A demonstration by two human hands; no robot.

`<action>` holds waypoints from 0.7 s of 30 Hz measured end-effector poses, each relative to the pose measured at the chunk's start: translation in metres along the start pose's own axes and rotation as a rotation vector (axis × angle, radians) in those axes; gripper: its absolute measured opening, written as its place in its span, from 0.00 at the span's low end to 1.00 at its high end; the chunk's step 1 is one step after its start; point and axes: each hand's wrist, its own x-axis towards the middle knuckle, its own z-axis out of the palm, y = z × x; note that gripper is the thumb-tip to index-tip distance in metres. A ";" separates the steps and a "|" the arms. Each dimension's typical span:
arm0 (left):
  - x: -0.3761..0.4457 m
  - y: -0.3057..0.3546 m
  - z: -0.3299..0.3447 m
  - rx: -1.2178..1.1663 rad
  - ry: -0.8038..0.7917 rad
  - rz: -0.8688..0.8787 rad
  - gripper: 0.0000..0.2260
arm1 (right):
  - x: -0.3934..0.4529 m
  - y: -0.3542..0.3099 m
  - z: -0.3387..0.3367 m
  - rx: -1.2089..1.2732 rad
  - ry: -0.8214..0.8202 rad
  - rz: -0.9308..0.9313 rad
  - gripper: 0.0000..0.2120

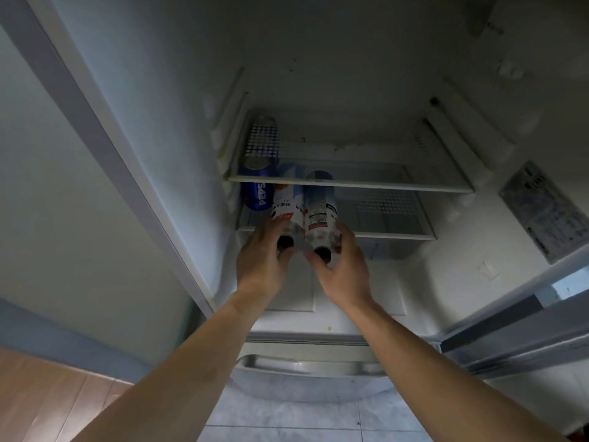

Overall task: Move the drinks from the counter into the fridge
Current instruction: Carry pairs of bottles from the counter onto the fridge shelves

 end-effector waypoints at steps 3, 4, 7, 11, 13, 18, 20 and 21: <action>0.017 0.008 -0.004 0.119 0.002 0.077 0.14 | 0.020 -0.006 0.006 -0.136 0.022 -0.067 0.36; 0.022 0.010 -0.004 0.151 -0.008 0.084 0.13 | 0.028 -0.007 0.006 -0.180 0.012 -0.070 0.36; 0.039 0.013 0.002 0.271 -0.053 0.096 0.15 | 0.053 -0.007 0.006 -0.283 -0.065 -0.015 0.38; 0.050 0.015 0.013 0.491 -0.195 0.125 0.24 | 0.077 -0.002 0.007 -0.374 -0.166 0.001 0.36; 0.054 0.016 0.016 0.540 -0.245 0.110 0.30 | 0.088 -0.002 0.008 -0.416 -0.215 0.016 0.34; 0.076 0.020 0.014 0.642 -0.389 0.111 0.38 | 0.113 -0.005 0.009 -0.507 -0.252 0.018 0.28; 0.084 0.019 0.014 0.653 -0.426 0.107 0.44 | 0.122 -0.006 0.010 -0.534 -0.271 0.044 0.26; 0.087 0.018 0.015 0.648 -0.448 0.095 0.47 | 0.126 -0.006 0.011 -0.549 -0.282 0.062 0.26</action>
